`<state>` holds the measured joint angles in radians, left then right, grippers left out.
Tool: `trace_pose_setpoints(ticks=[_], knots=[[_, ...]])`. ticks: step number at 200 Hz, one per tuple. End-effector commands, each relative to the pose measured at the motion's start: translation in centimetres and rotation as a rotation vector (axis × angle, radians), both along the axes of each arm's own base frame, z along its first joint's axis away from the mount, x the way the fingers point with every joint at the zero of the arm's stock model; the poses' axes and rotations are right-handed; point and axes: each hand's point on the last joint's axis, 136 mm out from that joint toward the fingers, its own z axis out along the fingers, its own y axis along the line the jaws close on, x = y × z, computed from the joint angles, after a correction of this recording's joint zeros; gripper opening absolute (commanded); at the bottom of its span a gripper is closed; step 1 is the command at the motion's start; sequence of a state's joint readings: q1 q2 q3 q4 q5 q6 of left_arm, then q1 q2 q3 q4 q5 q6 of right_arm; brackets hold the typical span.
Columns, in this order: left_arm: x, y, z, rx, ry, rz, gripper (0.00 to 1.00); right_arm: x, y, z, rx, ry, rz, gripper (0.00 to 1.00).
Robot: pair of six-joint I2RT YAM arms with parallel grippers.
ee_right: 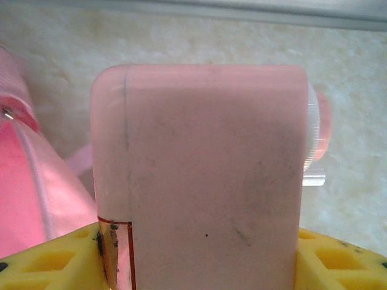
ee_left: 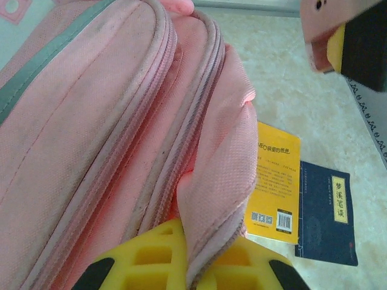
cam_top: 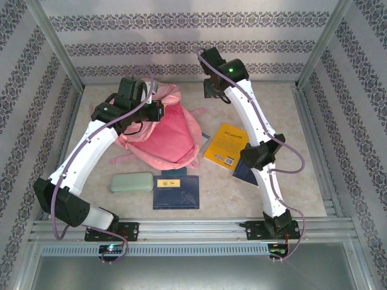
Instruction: Pack the student bag
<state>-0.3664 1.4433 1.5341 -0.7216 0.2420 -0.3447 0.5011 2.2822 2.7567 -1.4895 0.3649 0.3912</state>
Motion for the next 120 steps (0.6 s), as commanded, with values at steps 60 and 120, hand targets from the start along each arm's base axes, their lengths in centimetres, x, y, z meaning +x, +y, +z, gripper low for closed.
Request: trace_pose_setpoints(ticks=[60,120], knots=[[-1.3,0.3,5.8,-0.017,-0.111,-0.026,0.00,-8.2,-2.1,-0.7,-0.014,-0.044,0.091,0.40],[-2.6,0.5,7.4,-0.001,-0.110,-0.041,0.00,-14.4,1.5,-6.2,0.346,-0.022,0.264,0.28]])
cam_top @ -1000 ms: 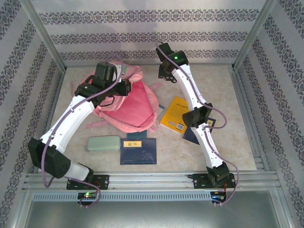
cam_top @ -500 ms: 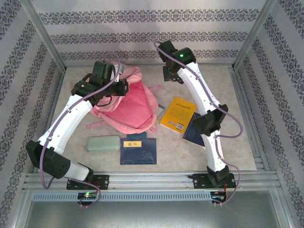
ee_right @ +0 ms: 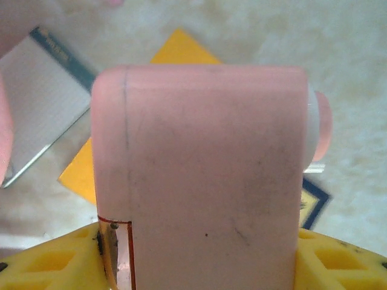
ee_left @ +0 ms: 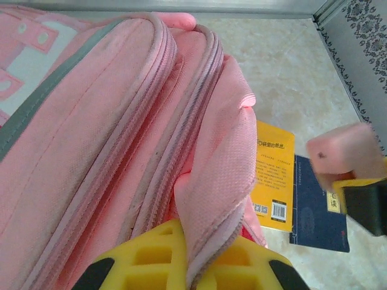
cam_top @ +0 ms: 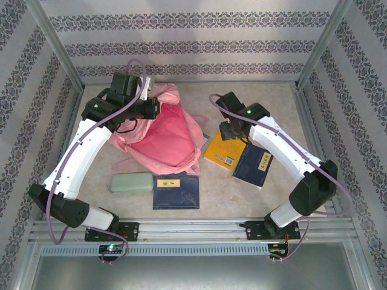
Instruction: Pack the student bag
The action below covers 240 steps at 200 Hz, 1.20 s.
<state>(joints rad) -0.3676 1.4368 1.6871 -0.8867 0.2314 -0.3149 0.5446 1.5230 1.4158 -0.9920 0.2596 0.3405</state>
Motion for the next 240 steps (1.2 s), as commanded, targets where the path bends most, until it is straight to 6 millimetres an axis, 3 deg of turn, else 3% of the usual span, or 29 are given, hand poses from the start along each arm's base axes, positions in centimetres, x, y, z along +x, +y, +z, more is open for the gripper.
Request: trace_pose_setpoints(ticks=[1,34,60,81,116,145,161,215,229,240], knots=[[-0.9,-0.3,3.9,-0.028,-0.099,-0.031,0.00,-0.5,5.4,1.9,0.346,-0.123,0.112,0.28],[-1.1,-0.5,3.4,-0.017,-0.064,-0.048,0.00,-2.8,11.8,6.5,0.738,-0.182,0.232,0.24],[-1.0,-0.6,3.0,-0.009,-0.048,-0.050,0.00,-3.4,14.1,9.2,0.840,-0.231,0.241,0.23],[-0.8,-1.0,3.2,-0.027,-0.045,-0.061,0.00,-3.3,16.5,9.6,1.003,-0.187,0.211,0.23],[-0.3,-1.5,4.2,-0.046,-0.057,-0.067,0.00,-1.5,21.0,6.9,1.082,-0.103,0.160,0.20],[-0.1,-2.2,4.6,-0.067,-0.059,-0.094,0.00,2.0,24.5,3.7,1.114,-0.054,0.094,0.17],[-0.2,-2.6,4.8,-0.080,-0.060,-0.114,0.00,4.0,26.1,2.9,1.143,-0.061,0.066,0.19],[-0.5,-2.8,4.8,-0.079,-0.053,-0.134,0.00,12.8,28.0,-1.4,1.092,-0.165,-0.139,0.26],[-0.5,-3.1,4.8,-0.084,-0.053,-0.144,0.00,14.6,28.6,-2.1,1.075,-0.187,-0.169,0.36],[-0.5,-3.2,4.7,-0.084,-0.052,-0.149,0.00,16.2,29.0,-2.5,1.041,-0.222,-0.180,0.57]])
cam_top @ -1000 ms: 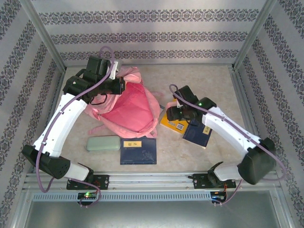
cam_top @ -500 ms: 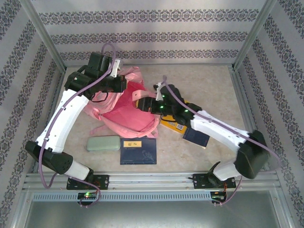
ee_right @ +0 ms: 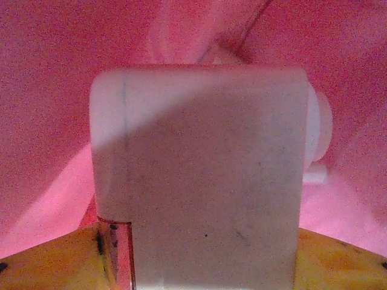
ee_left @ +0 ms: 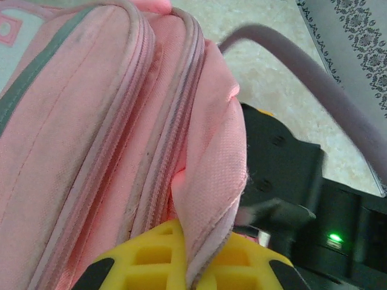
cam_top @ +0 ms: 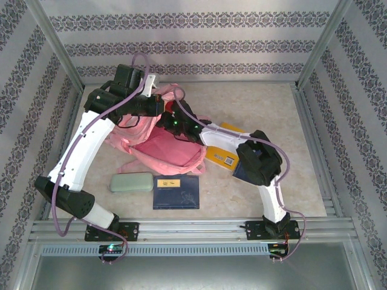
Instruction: Pack the student bag
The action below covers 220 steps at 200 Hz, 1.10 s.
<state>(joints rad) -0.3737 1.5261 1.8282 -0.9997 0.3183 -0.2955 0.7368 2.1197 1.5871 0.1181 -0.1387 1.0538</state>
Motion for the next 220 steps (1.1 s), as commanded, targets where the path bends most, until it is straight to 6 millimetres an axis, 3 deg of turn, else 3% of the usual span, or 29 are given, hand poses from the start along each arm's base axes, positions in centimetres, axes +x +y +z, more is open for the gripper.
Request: trace_pose_setpoints(ticks=[1,14,41,79,128,146,183,212,220], knots=[[-0.3,-1.4,4.2,-0.068,-0.120,-0.062,0.00,4.5,0.4,1.4,0.008,-0.082,-0.120,0.59],[-0.1,-1.3,3.9,-0.055,-0.114,-0.059,0.00,5.7,1.1,1.4,0.011,-0.106,-0.116,0.73],[0.4,-1.0,3.3,-0.024,-0.112,-0.046,0.00,5.3,1.9,2.8,-0.002,-0.178,-0.094,0.81],[1.8,-1.1,1.7,0.008,-0.086,-0.030,0.00,3.4,1.3,3.7,-0.023,-0.231,-0.018,0.83],[3.1,-0.6,0.6,0.026,-0.069,-0.002,0.00,-1.3,-1.4,6.5,-0.153,-0.370,0.088,0.82],[3.3,-0.2,0.2,0.036,-0.064,0.010,0.00,-4.4,-3.3,7.7,-0.219,-0.438,0.132,0.82],[3.9,0.4,-1.2,0.050,-0.047,0.033,0.00,-9.5,-8.8,7.9,-0.287,-0.495,0.156,0.80],[5.3,3.3,-0.2,0.027,-0.070,0.127,0.00,-12.1,-13.5,7.5,-0.268,-0.468,0.142,0.80],[5.7,4.1,0.5,0.006,-0.081,0.154,0.00,-12.3,-14.8,7.3,-0.204,-0.446,0.116,0.73]])
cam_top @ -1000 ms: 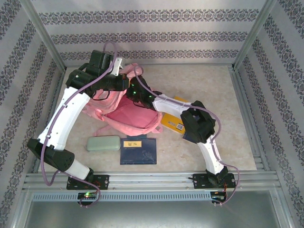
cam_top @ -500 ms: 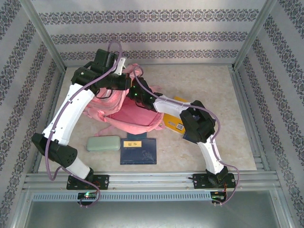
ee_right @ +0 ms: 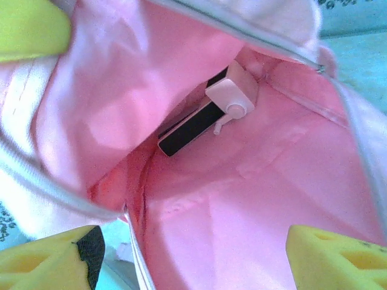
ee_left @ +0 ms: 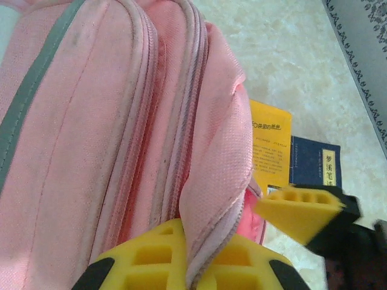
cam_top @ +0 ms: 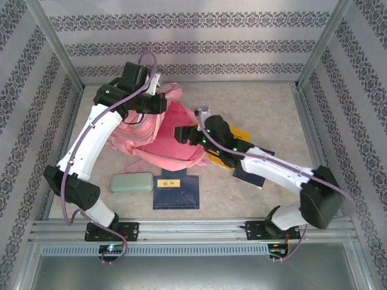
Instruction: Pack the student bag
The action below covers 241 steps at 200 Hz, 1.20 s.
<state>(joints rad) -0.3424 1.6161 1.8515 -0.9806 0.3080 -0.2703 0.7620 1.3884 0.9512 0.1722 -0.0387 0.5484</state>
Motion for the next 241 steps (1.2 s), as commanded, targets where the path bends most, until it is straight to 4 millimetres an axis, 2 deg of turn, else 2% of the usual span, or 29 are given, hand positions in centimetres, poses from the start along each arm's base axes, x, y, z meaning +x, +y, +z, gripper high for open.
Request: trace_pose_setpoints(ticks=[1,11,25,33,41,58,80,88,96,112,130,154,193,213,241], knots=[[2.9,3.8,2.8,-0.031,-0.115,0.135,0.00,-0.5,-3.6,-1.8,0.046,0.038,-0.026,0.71],[3.4,4.7,3.7,-0.052,-0.128,0.164,0.00,-0.2,-5.3,-2.0,0.117,0.074,-0.045,0.54],[3.9,5.8,4.6,-0.064,-0.145,0.196,0.00,0.2,-8.0,-2.6,0.154,0.105,-0.063,0.20],[4.1,6.2,5.1,-0.069,-0.155,0.209,0.00,0.1,-9.0,-2.9,0.127,0.107,-0.071,0.07],[4.4,6.6,5.4,-0.071,-0.162,0.221,0.00,-0.1,-9.8,-2.9,0.109,0.101,-0.079,0.00],[5.2,7.5,5.5,-0.067,-0.161,0.245,0.00,-0.7,-10.7,-3.1,0.086,0.090,-0.076,0.00],[6.2,8.1,5.1,-0.077,-0.148,0.261,0.00,-1.3,-10.3,-4.6,0.058,0.154,-0.038,0.00],[6.4,8.1,4.7,-0.076,-0.137,0.259,0.00,-1.4,-10.0,-5.1,0.045,0.182,-0.022,0.13],[6.7,7.8,4.2,-0.080,-0.122,0.252,0.00,-1.4,-9.7,-5.8,0.024,0.213,-0.014,0.21],[6.9,7.0,2.9,-0.116,-0.083,0.231,0.00,-0.8,-9.1,-7.2,-0.035,0.290,0.000,0.24],[6.4,5.9,1.3,-0.157,-0.044,0.204,0.00,0.7,-8.8,-8.4,-0.089,0.368,-0.022,0.32],[4.8,4.9,-1.3,-0.165,-0.008,0.182,0.00,3.3,-9.0,-9.6,-0.145,0.437,-0.057,0.40],[2.5,4.2,-4.6,-0.154,0.048,0.161,0.00,7.3,-8.5,-12.5,-0.263,0.526,-0.049,0.46],[2.2,3.6,-6.8,-0.131,0.088,0.152,0.00,9.2,-8.2,-14.3,-0.269,0.591,-0.016,0.48],[1.6,1.8,-9.9,-0.114,0.147,0.126,0.00,11.2,-8.2,-16.2,-0.278,0.661,0.021,0.51]])
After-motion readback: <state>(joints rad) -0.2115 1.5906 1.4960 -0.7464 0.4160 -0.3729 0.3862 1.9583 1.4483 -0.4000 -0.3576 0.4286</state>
